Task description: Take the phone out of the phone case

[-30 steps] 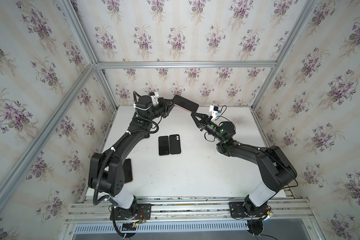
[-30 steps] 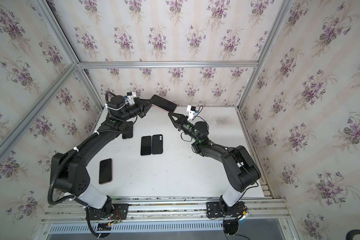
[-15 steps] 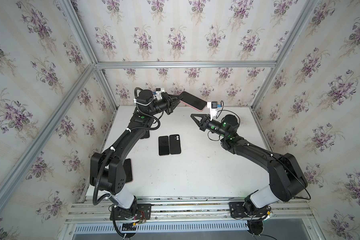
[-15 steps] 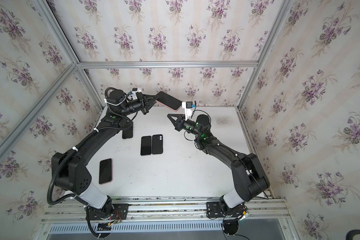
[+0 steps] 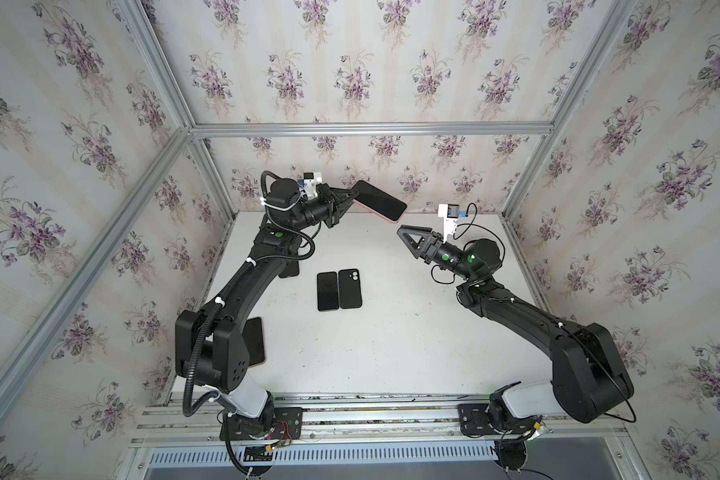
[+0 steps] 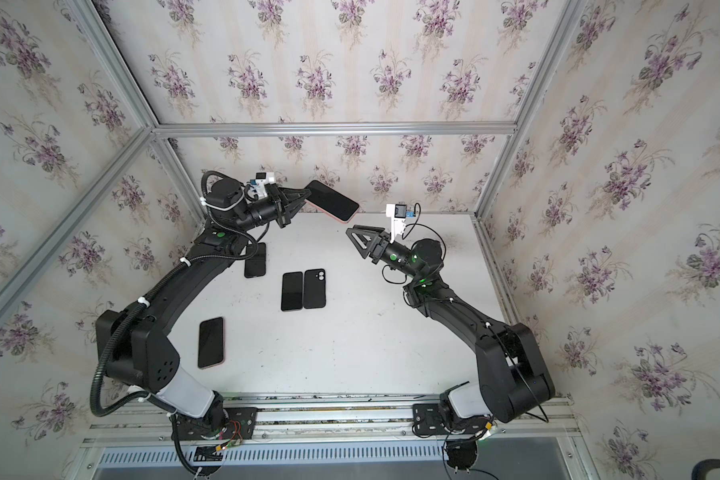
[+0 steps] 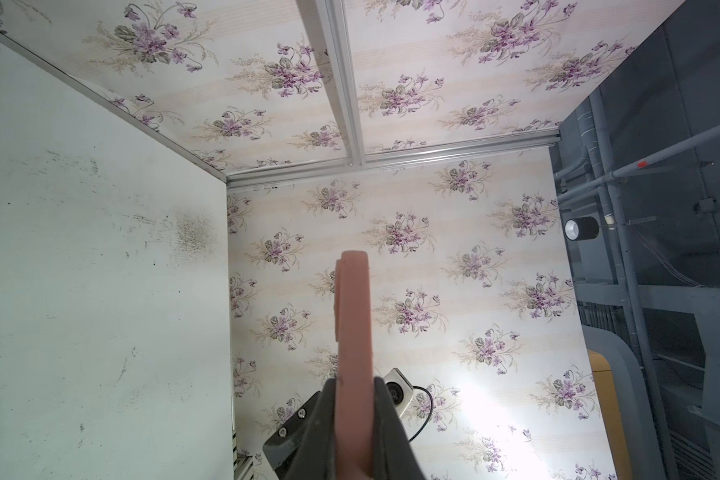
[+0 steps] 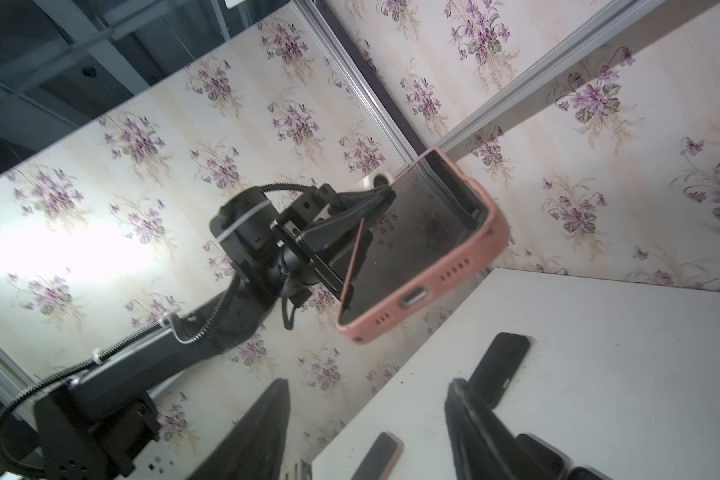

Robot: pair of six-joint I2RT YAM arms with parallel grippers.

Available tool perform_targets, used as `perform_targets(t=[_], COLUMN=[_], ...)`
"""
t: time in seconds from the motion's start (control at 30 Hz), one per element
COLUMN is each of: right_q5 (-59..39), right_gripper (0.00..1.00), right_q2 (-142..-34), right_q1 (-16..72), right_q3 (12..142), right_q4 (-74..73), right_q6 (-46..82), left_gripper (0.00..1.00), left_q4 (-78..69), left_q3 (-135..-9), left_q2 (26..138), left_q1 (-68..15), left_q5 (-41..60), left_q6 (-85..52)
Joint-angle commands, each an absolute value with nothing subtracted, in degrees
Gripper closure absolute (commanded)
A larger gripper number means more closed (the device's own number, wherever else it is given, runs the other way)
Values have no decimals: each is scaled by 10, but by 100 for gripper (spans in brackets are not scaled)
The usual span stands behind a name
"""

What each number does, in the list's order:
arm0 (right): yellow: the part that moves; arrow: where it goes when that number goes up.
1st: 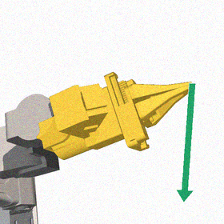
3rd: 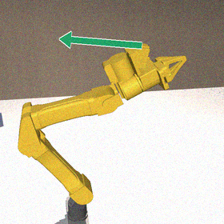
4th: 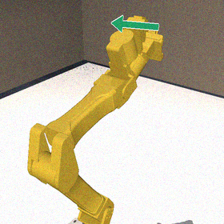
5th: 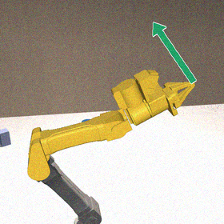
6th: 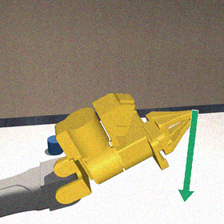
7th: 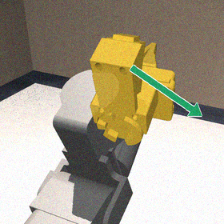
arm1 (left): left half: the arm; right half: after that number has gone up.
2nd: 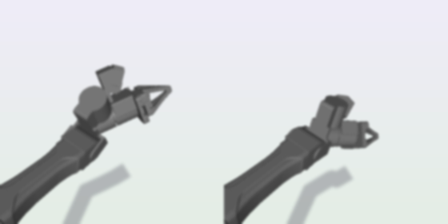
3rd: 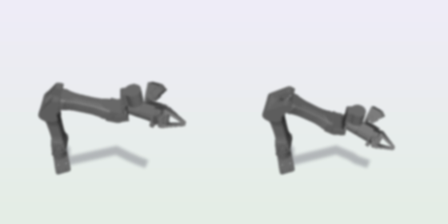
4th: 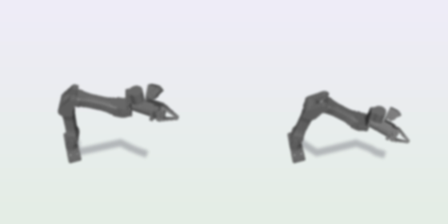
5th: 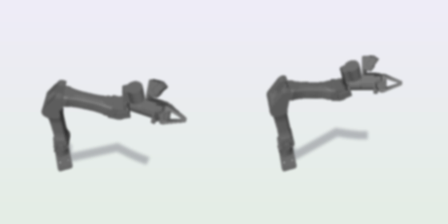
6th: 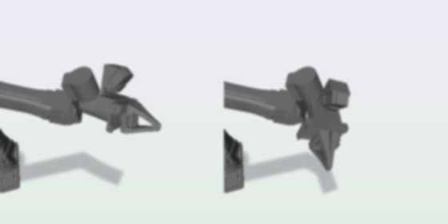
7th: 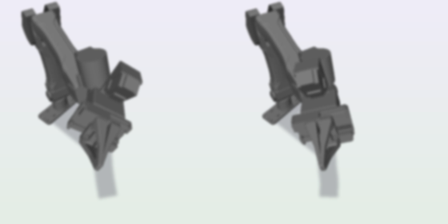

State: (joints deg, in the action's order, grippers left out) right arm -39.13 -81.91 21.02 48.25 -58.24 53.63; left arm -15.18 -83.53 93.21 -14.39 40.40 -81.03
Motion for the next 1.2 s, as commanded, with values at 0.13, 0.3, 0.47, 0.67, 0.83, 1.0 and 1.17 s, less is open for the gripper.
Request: perform_targets(t=[0.13, 0.3, 0.47, 0.67, 0.83, 1.0, 1.17], right_q5=[-361, -339, -352, -350, -347, -346, -347], right_gripper=[49, 56, 62, 65, 69, 74, 84], right_q2=[-868, -892, -900, -907, -914, -923, -927], right_q1=[220, 220, 222, 230, 232, 233, 233], right_q3=[500, 504, 516, 509, 520, 523, 525], right_q4=[-733, -768, -765, -758, -757, -758, -760], right_q6=[724, 756, 758, 758, 758, 762, 760], left_gripper=[100, 100, 100, 100, 100, 100, 100], left_q4=[-226, -240, -250, -252, -256, -257, -256], left_q3=[-831, -816, -800, -794, -791, -790, -789], left_q2=[932, 926, 924, 922, 922, 923, 924], left_q1=[-144, -144, -145, -145, -146, -146, -146], left_q5=[398, 396, 396, 393, 393, 393, 392], left_q6=[-800, -799, -804, -803, -804, -805, -808])
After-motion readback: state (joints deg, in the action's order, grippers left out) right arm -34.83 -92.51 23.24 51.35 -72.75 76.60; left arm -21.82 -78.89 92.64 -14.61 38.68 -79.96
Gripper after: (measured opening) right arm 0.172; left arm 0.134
